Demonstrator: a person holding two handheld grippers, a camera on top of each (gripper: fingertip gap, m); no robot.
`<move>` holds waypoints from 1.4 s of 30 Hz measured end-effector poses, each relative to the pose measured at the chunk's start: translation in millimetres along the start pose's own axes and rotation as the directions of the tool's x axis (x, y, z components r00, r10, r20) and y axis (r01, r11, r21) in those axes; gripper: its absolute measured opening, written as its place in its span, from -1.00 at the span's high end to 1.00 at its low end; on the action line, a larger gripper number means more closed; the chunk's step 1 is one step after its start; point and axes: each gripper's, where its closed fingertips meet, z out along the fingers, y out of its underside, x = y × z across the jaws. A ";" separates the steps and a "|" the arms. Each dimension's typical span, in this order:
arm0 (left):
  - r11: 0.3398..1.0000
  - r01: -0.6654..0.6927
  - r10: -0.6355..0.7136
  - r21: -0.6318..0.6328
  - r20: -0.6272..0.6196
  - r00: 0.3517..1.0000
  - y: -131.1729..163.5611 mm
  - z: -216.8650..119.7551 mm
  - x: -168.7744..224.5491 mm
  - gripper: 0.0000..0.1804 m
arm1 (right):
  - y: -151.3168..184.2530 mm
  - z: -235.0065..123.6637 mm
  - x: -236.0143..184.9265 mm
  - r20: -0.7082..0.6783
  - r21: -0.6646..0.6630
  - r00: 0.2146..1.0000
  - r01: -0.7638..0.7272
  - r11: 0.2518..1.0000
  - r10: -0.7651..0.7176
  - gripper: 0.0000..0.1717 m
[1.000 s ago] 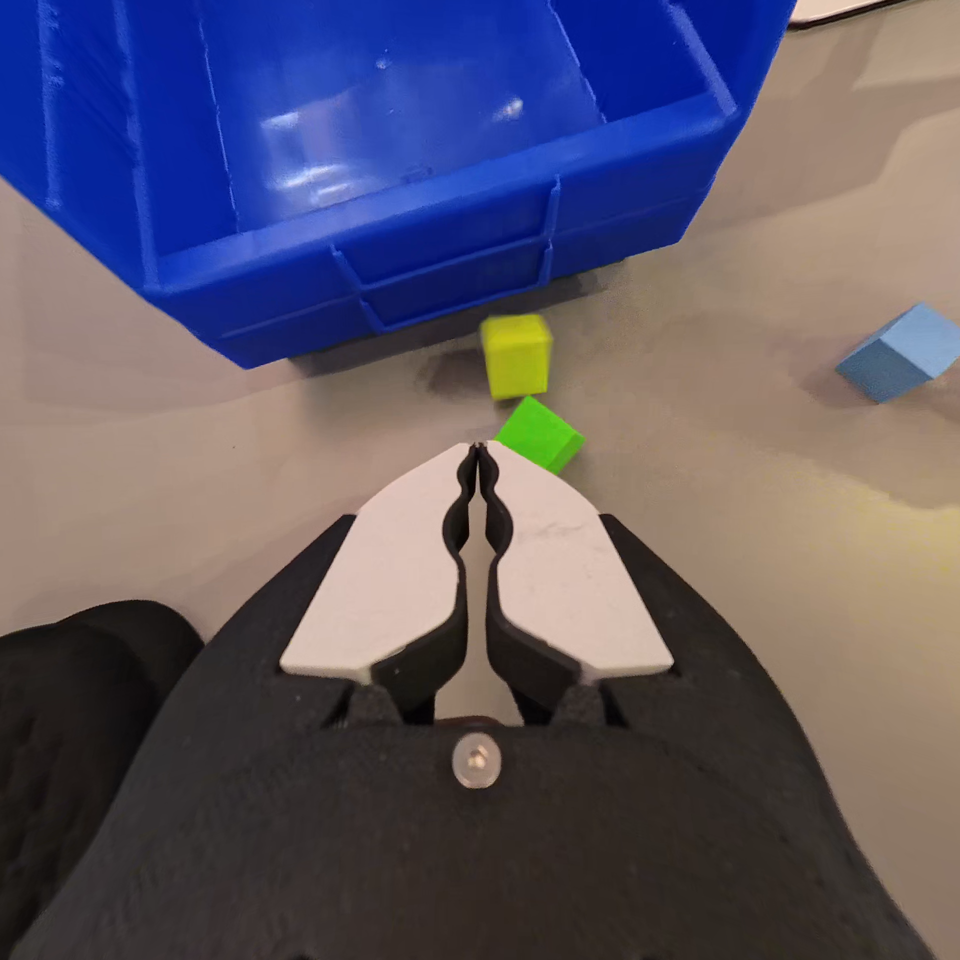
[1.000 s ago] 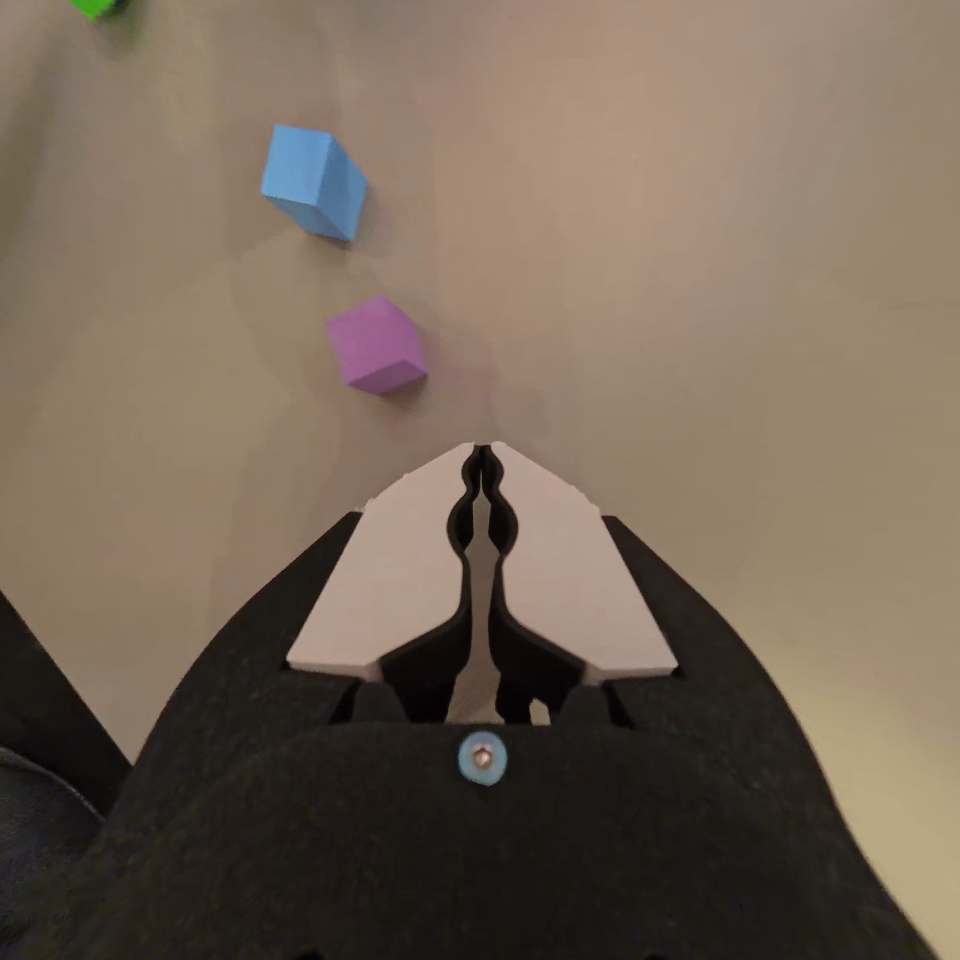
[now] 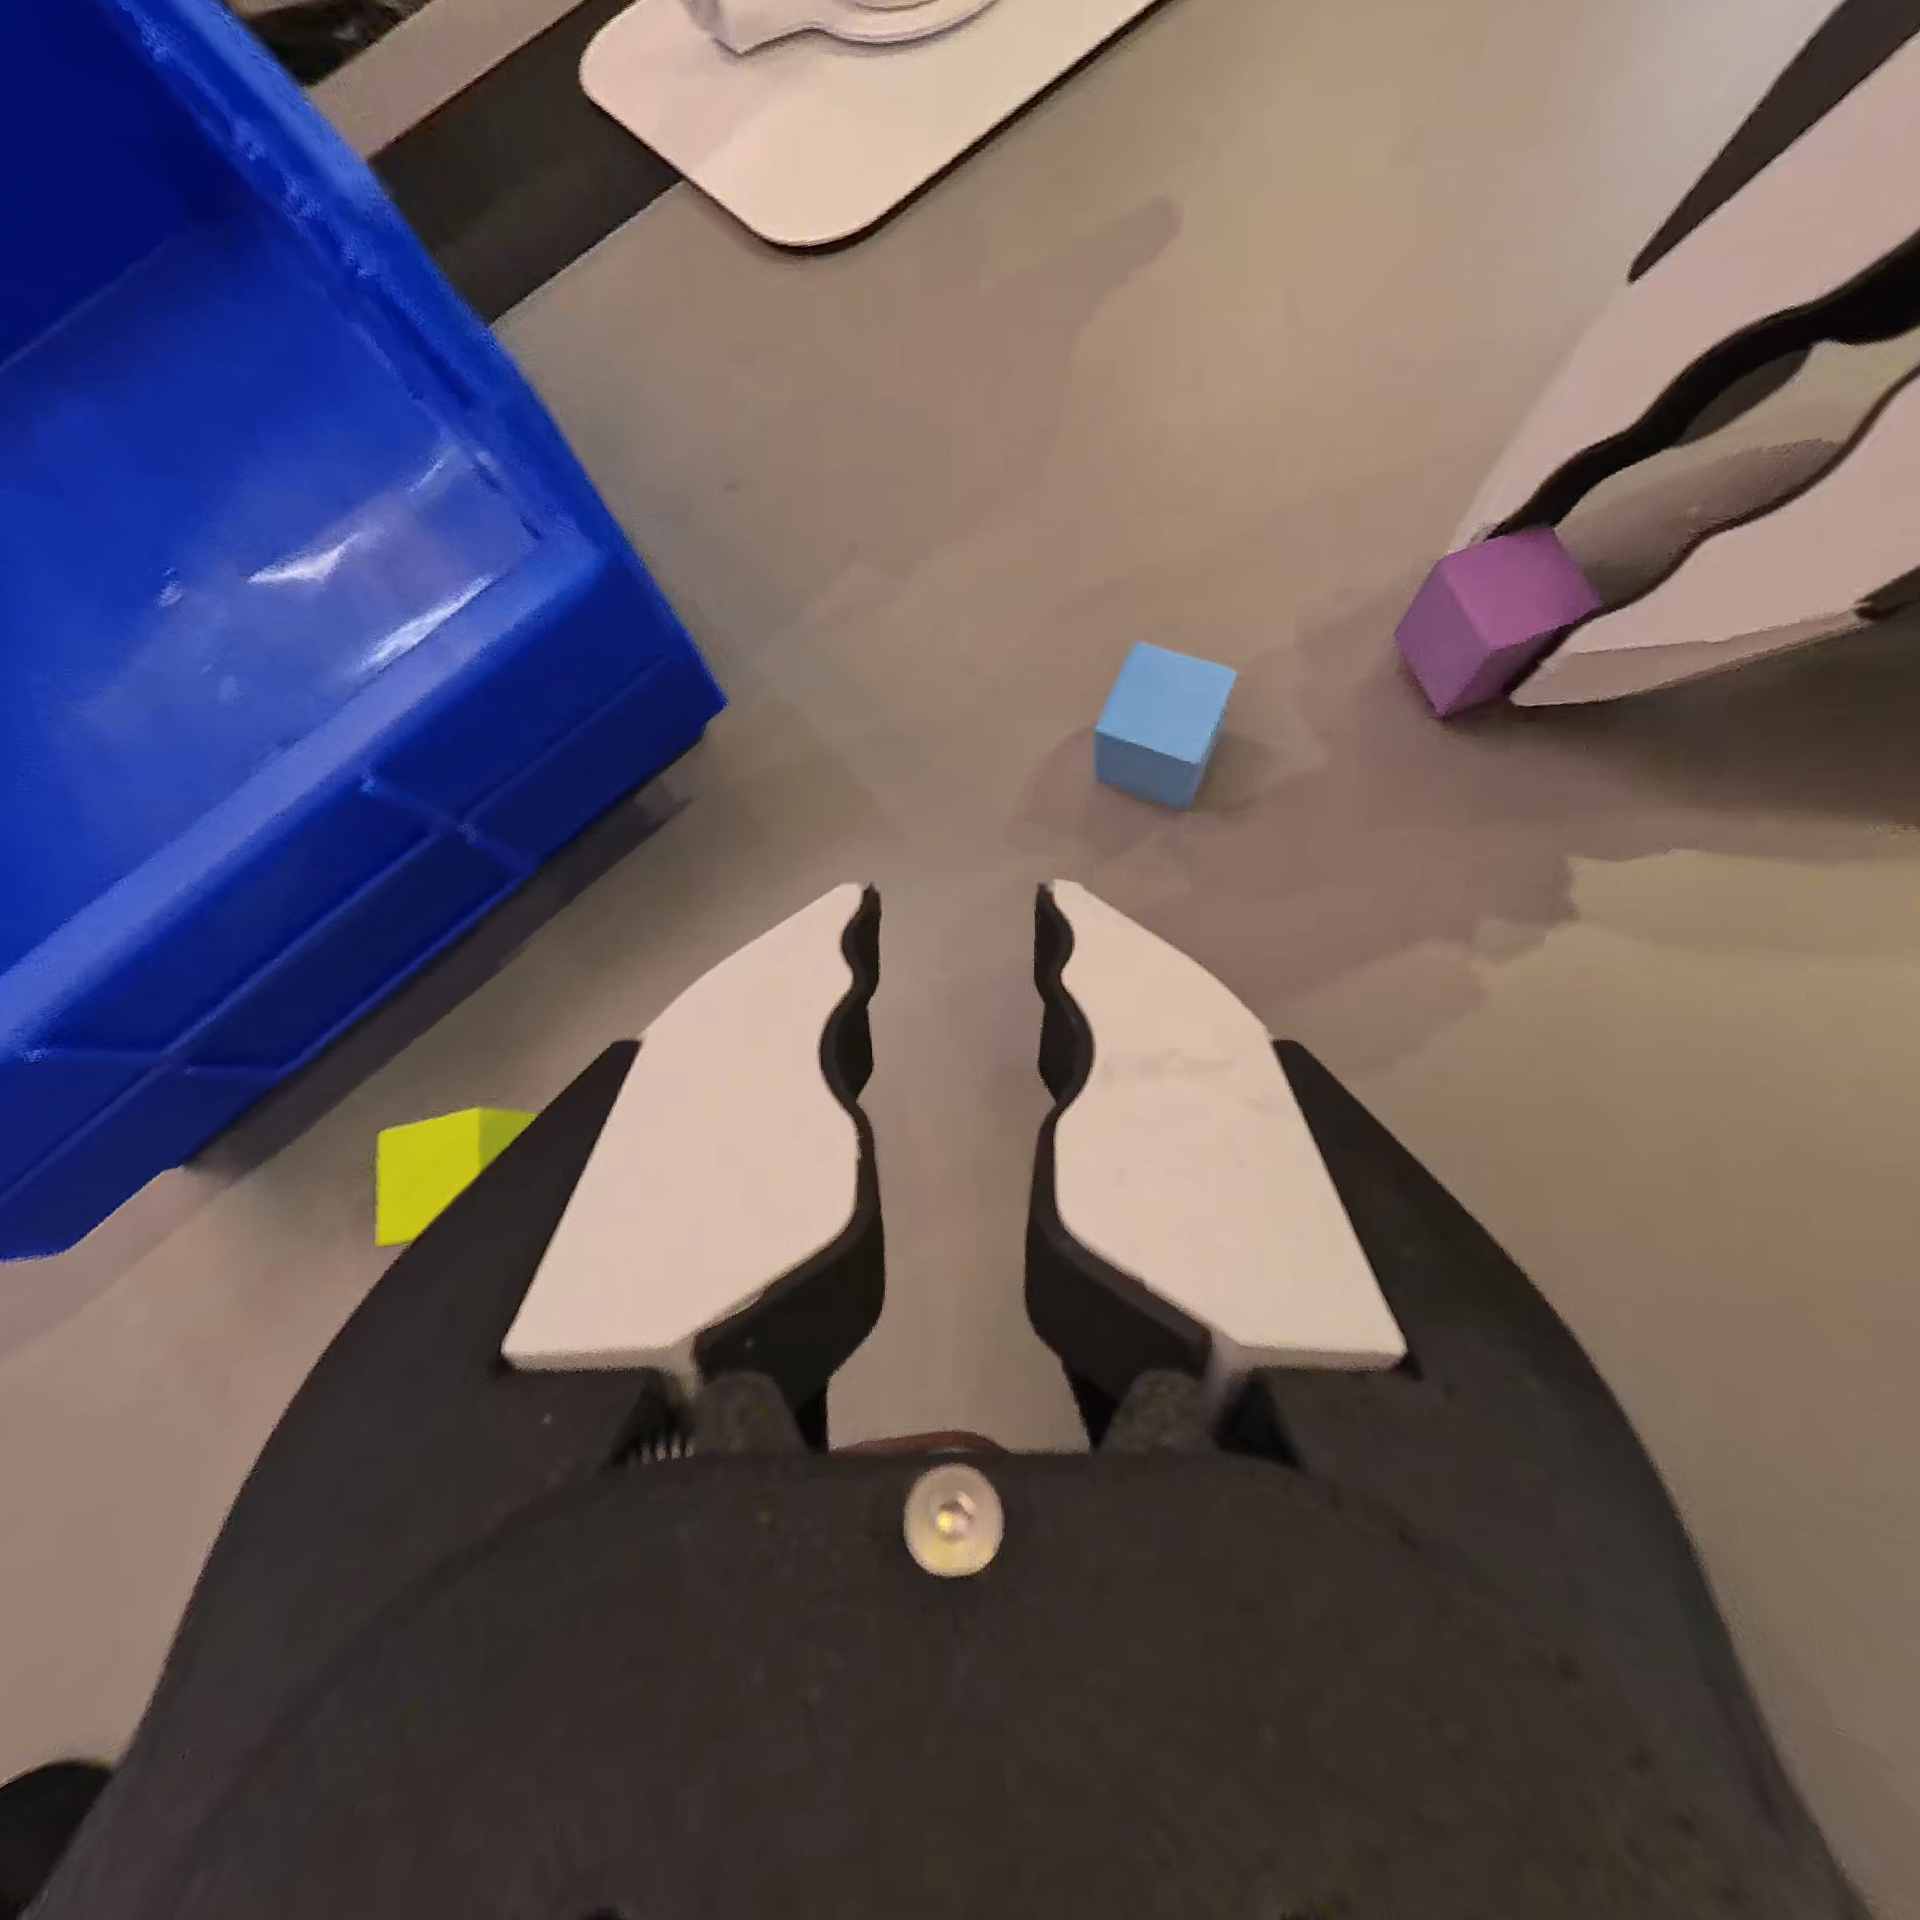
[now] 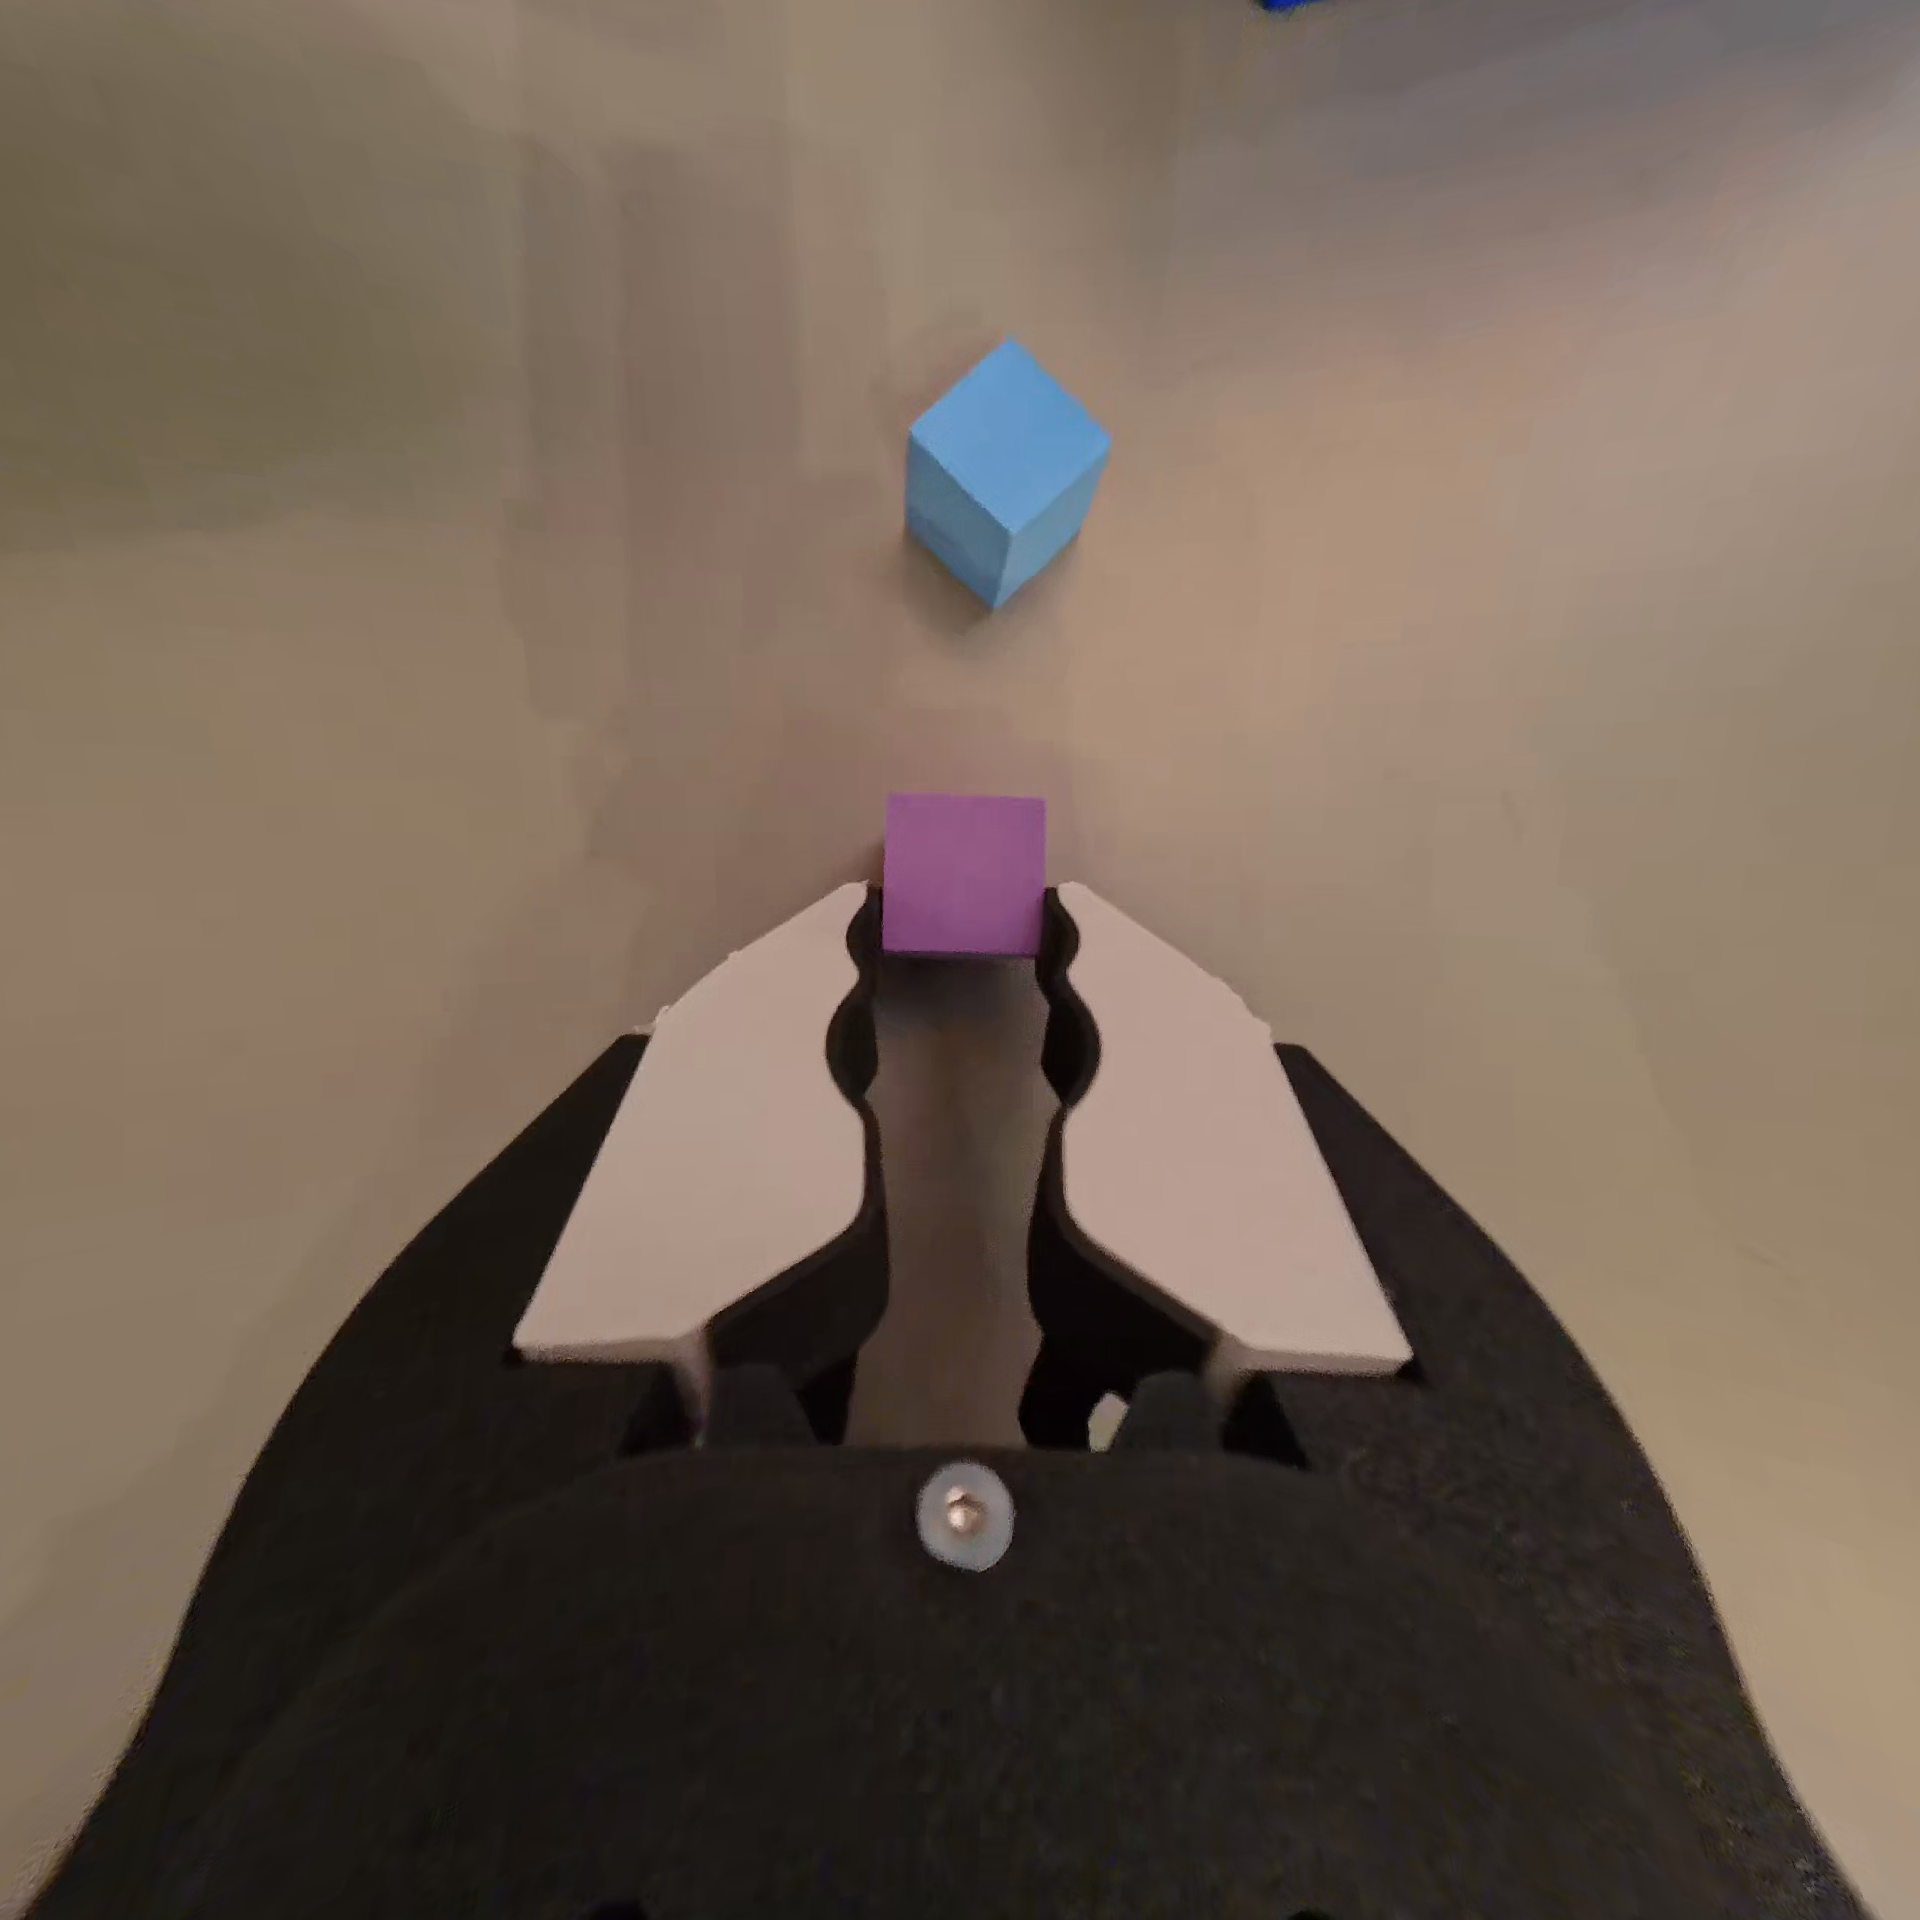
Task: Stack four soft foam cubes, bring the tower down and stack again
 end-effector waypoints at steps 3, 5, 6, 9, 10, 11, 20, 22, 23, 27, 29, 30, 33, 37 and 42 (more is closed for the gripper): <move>0.999 -0.032 0.033 0.008 -0.045 0.998 -6.3 5.7 14.0 0.65 | 14.7 -16.2 2.3 0.055 -0.017 0.996 0.077 0.997 -0.076 0.68; 0.998 -0.067 0.066 -0.002 -0.070 0.995 -9.3 10.3 22.6 0.52 | 28.2 -31.1 12.9 0.065 -0.010 0.990 0.130 0.991 -0.129 0.68; 0.997 -0.077 0.076 -0.009 -0.083 0.994 -10.4 13.0 26.0 0.45 | 37.1 -38.3 18.6 0.077 -0.016 0.987 0.145 0.989 -0.144 0.68; 0.993 -0.111 0.106 -0.030 -0.121 0.987 -11.9 22.7 34.1 0.38 | 59.5 -57.0 37.9 0.089 -0.007 0.978 0.188 0.982 -0.187 0.68; 0.991 -0.125 0.120 -0.037 -0.120 0.986 -12.0 26.1 34.5 0.37 | 66.4 -60.8 43.5 0.094 -0.005 0.975 0.201 0.980 -0.200 0.68; 0.990 -0.135 0.128 -0.043 -0.127 0.984 -11.6 29.4 35.7 0.36 | 73.9 -62.6 49.5 0.099 -0.013 0.974 0.206 0.979 -0.204 0.68; 0.984 -0.155 0.137 -0.094 -0.172 0.975 0.2 47.1 42.7 0.35 | 93.6 -56.9 66.2 0.106 -0.031 0.960 0.263 0.964 -0.259 0.54; 0.985 -0.145 0.127 -0.091 -0.179 0.976 -0.5 49.8 43.2 0.36 | 90.9 -60.0 68.5 0.091 -0.003 0.966 0.243 0.970 -0.242 0.54; 0.985 -0.146 0.127 -0.096 -0.175 0.976 -0.2 51.6 41.9 0.36 | 89.3 -62.0 69.3 0.080 0.018 0.969 0.233 0.972 -0.234 0.54; 0.984 -0.152 0.133 -0.091 -0.184 0.974 -4.2 58.2 42.0 0.38 | 91.5 -68.3 73.9 0.045 0.078 0.982 0.179 0.981 -0.183 0.54; 0.981 -0.169 0.150 -0.095 -0.184 0.971 -5.8 62.0 43.0 0.43 | 93.4 -71.3 73.9 0.040 0.116 0.987 0.150 0.982 -0.156 0.55; 0.980 -0.174 0.153 -0.100 -0.188 0.970 -6.2 64.3 43.8 0.45 | 94.3 -72.5 74.7 0.030 0.132 0.989 0.140 0.981 -0.145 0.56; 0.977 -0.185 0.161 -0.103 -0.205 0.965 -6.6 70.2 47.5 0.67 | 101.5 -73.3 77.3 0.014 0.149 0.992 0.120 0.982 -0.123 0.58; 0.984 -0.169 0.152 -0.058 -0.225 0.962 -21.8 69.3 56.1 0.68 | 108.1 -79.2 86.6 -0.012 0.196 0.997 0.083 0.977 -0.082 0.60; 0.977 -0.211 0.208 0.020 -0.269 0.940 -62.9 67.6 90.8 0.68 | 116.6 -81.7 89.3 -0.013 0.220 0.998 0.069 0.973 -0.068 0.60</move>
